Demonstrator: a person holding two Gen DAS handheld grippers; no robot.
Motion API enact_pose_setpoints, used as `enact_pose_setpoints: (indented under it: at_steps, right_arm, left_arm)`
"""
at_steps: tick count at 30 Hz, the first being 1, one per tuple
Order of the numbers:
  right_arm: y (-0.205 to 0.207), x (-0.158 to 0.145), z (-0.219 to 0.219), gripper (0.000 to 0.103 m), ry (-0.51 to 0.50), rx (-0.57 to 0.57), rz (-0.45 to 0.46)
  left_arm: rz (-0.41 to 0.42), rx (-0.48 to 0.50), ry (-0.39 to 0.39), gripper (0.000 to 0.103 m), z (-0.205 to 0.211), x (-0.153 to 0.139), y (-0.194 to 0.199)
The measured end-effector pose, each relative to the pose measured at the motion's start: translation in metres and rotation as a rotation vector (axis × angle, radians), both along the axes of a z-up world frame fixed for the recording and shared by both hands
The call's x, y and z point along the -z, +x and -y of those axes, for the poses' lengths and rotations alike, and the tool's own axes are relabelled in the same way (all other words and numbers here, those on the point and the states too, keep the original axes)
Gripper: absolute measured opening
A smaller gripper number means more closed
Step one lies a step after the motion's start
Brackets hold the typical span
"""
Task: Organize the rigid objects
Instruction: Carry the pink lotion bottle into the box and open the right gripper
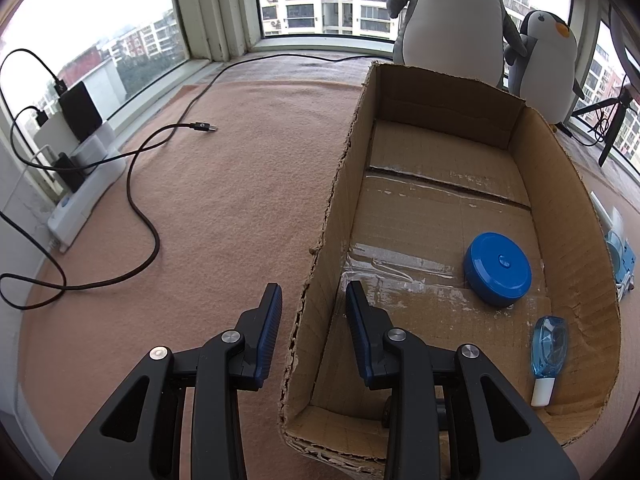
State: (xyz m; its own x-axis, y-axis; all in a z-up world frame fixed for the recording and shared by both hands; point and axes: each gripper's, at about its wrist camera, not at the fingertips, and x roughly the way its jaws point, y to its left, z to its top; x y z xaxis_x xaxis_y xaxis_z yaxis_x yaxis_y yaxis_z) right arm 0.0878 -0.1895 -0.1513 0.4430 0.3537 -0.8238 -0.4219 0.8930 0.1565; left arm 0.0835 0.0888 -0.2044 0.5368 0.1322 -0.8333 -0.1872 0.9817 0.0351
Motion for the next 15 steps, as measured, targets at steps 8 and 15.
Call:
enact_pose_setpoints:
  at_steps: [8,15]
  right_arm:
    - [0.029,-0.017,-0.043,0.018,0.05,-0.032,0.04]
    - [0.049,-0.015,-0.076,0.018,0.077,-0.037,0.038]
  left_arm:
    - [0.002,-0.002,-0.005,0.031,0.0,0.0,0.0]
    - [0.003,-0.002,-0.004,0.031,0.001,0.0,0.0]
